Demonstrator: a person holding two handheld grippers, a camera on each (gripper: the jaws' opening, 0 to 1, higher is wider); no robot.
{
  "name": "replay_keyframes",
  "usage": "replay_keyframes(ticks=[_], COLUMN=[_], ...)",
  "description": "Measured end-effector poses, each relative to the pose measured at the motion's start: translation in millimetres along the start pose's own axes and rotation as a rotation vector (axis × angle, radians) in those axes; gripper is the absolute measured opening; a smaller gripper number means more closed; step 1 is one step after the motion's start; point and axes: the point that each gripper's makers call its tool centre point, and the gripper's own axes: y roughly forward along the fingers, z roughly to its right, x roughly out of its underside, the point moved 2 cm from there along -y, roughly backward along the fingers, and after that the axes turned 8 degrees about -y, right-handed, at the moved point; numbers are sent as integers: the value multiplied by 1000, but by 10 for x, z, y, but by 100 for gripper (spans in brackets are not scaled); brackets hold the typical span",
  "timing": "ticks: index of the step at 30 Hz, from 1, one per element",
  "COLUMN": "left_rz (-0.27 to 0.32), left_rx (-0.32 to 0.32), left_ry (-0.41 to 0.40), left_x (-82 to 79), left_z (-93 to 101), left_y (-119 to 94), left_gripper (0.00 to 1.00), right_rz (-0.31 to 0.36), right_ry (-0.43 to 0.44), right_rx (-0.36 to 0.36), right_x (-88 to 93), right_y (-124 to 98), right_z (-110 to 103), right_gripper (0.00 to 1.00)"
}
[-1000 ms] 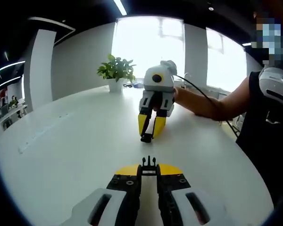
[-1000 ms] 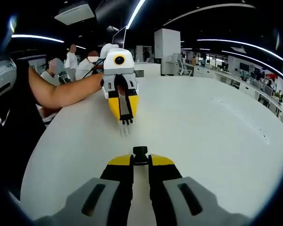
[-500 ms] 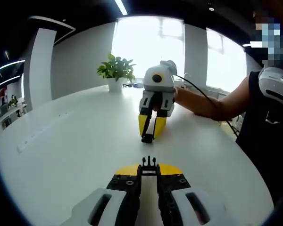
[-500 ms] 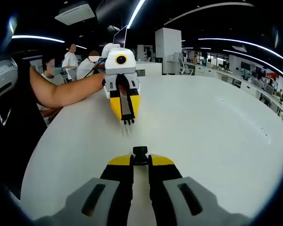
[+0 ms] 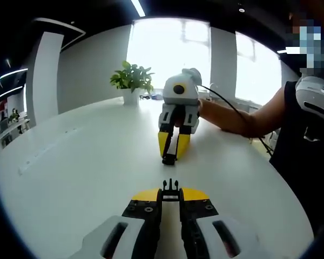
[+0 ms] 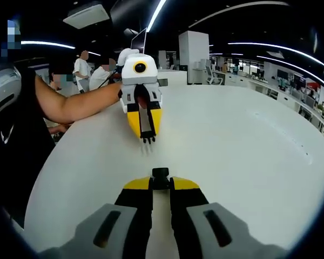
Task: Snap the two parts of the plastic buckle together until the buckle closes and remains connected.
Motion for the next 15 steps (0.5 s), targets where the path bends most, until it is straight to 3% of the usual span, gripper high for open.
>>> replay_keyframes(ticks=[15], left_rz=[-6], left_rx=[-5], left_ry=[-3], left_x=[18], left_z=[-5], left_y=[11], left_gripper=[10], right_rz=[-5], right_ry=[-5], right_rx=[-13], right_x=[18], right_y=[74], right_z=[-99], right_gripper=[10])
